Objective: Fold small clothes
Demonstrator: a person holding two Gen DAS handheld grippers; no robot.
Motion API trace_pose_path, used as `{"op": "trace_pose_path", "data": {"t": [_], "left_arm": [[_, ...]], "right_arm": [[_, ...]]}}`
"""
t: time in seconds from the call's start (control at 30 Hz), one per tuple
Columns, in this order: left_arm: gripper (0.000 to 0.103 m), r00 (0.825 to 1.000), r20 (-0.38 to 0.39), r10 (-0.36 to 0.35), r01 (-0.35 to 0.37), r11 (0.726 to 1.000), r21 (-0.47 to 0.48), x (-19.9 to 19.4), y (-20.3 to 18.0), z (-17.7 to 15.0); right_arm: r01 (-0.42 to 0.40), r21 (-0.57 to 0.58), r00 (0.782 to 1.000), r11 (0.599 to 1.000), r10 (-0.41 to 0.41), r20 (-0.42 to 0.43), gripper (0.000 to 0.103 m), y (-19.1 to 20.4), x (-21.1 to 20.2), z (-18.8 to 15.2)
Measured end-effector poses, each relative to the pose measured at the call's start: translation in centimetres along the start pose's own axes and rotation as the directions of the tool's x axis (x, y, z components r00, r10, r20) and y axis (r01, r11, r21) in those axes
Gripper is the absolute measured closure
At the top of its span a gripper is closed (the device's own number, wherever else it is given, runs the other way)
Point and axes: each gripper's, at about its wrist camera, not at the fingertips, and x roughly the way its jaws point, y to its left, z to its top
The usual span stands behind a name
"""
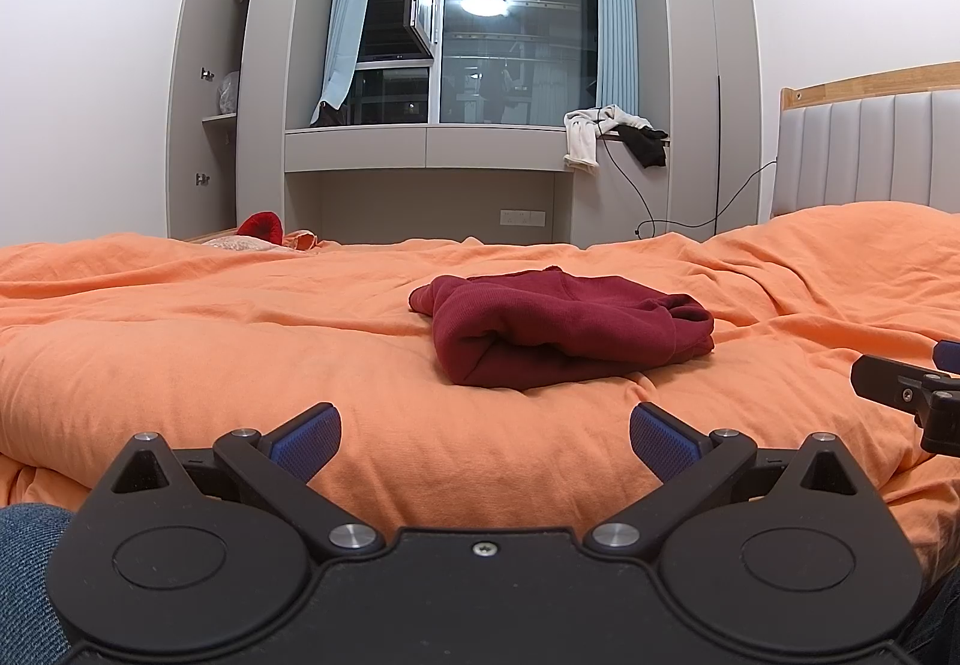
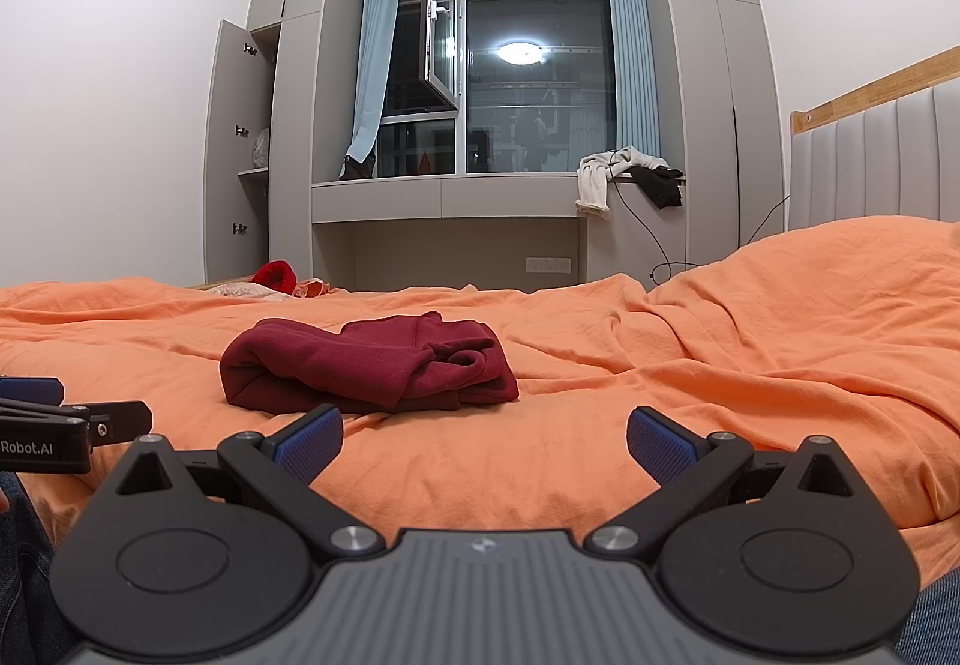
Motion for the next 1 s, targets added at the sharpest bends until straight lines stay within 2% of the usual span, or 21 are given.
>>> {"op": "trace_pose_path", "data": {"t": [0.63, 1.0], "left_arm": [[0.001, 1.000, -0.013, -0.006, 0.006, 1.000, 0.010, 0.2, 0.0, -0.1], [0.001, 1.000, 0.028, -0.003, 0.003, 1.000, 0.008, -0.9, 0.3, -0.1]], "right_arm": [[0.000, 0.000, 1.000, 1.000, 0.000, -0.002, 0.000, 0.1, -0.1, 0.0], [0.000, 0.000, 1.000, 1.000, 0.000, -0.003, 0.000, 0.1, -0.1, 0.1]]}}
